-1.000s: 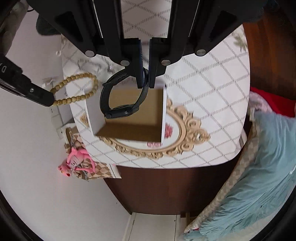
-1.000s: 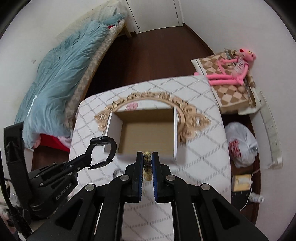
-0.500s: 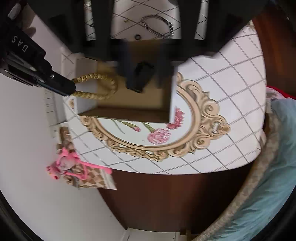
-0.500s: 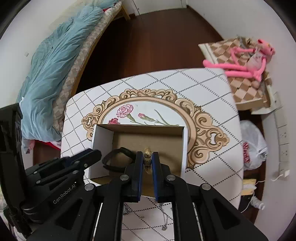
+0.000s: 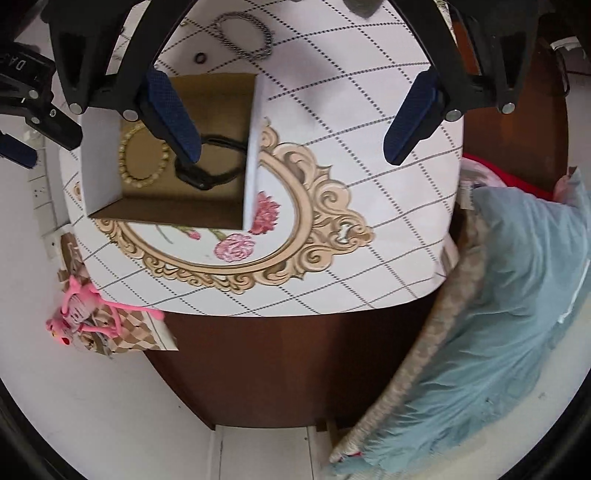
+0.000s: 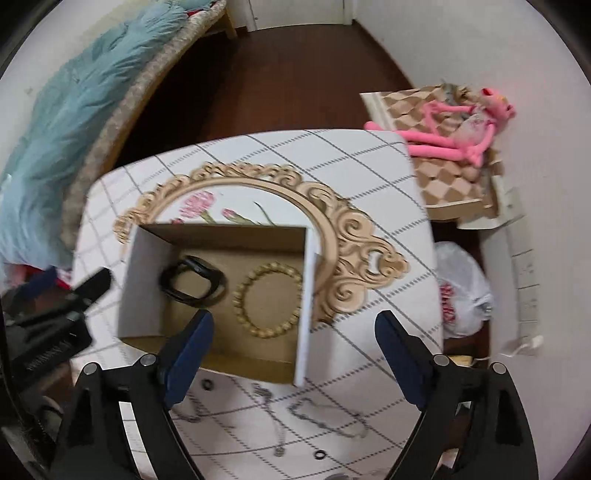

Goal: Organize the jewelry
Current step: 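Carry both items into the white box and open both grippers, then move the left gripper toward the silver chain bracelet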

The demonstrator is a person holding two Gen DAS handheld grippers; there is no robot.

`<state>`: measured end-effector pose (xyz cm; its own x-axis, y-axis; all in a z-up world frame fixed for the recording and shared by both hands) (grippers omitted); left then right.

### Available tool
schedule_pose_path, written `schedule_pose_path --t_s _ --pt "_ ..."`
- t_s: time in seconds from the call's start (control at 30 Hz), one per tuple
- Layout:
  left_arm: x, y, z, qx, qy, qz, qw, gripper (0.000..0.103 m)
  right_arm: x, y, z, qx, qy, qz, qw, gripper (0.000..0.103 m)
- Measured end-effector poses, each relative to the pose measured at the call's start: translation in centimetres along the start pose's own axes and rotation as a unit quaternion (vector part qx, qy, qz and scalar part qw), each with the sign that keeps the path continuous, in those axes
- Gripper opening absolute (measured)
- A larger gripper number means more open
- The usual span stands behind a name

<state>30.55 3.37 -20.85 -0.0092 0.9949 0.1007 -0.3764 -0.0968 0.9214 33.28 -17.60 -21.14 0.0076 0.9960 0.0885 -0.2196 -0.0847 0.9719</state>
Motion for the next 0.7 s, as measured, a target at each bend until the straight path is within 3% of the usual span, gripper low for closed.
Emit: schedule_pose_path --t_s 0.1,0.37,0.7 --pt "0.1 0.2 -0.8 0.001 -0.001 0.003 1.0000 0.101 -0.4 -0.3 -1.0 -0.004 -0.006 -0.014 1.000 0.098" --pt "0.0 2.4 -2.5 -0.014 -0.001 0.006 0.9999 0.101 -0.4 1.5 -2.9 -0.034 -0.004 -0.040 0.999 0.098" --pt "0.3 9.2 -4.1 -0.073 0.004 0.006 0.9973 0.101 -0.3 7.0 -5.2 -0.084 -0.005 -0.043 0.996 0.098"
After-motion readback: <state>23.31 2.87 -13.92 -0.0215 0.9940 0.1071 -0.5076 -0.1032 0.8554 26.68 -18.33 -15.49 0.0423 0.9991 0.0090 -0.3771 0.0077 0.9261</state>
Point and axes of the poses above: each gripper's, at about its wrist camera, not at the fingertips, and y roughly against the way its jaws point, x to its left, z to its top, the point moved 5 cm from there along -y, roughly the way its jaws point, and after that the axes turned 7 degrees about -y, right-handed, at the moved point
